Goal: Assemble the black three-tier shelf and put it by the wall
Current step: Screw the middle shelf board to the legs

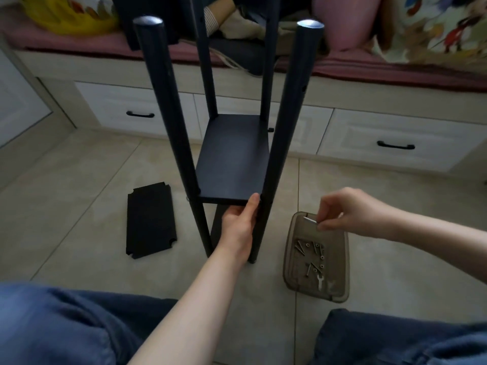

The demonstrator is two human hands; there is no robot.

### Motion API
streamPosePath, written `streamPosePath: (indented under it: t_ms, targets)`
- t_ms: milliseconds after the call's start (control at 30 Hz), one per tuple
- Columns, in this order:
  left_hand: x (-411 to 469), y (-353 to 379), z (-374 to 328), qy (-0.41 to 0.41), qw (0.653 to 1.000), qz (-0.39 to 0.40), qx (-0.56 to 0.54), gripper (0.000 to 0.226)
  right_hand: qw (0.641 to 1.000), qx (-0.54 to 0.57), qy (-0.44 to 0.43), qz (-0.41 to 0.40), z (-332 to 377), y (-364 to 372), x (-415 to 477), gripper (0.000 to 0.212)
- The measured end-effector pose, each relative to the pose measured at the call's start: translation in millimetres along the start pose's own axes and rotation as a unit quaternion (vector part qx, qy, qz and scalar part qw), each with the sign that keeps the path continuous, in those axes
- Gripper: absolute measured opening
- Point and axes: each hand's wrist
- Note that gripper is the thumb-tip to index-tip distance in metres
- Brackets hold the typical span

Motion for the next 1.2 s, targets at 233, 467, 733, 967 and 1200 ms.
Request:
streamPosePath:
  t_ms: [233, 467, 733, 967, 1200]
  targets:
    - [8, -7, 4, 0.015, 0.998, 0.016, 0.052, 0.034, 0.988, 0.151, 0.01, -0.029, 35, 26, 12, 0.012]
    - [13, -8, 6, 0.019, 0.998, 0.019, 0.064, 0.05, 0.983, 0.167, -0.023, -0.073, 34, 31, 13, 0.015]
    - [14, -12, 8, 0.009, 0.997, 0.023, 0.074, 0.056, 0.976, 0.205, -0.013, -0.075, 31, 33, 14, 0.009]
    - [14, -15, 9, 0.01, 0.997, 0.02, 0.069, 0.055, 0.977, 0.201, -0.015, -0.075, 28, 39, 20, 0.012]
    - [10, -13, 6, 0.007, 0.997, 0.02, 0.07, 0.054, 0.973, 0.222, -0.001, -0.067, 25, 47, 26, 0.011]
Point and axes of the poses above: each hand's wrist, its own x-axis towards the middle knuckle, its own y-axis out of the palm, z = x × y, and after that the axes turned 7 degrees about -z, right-handed
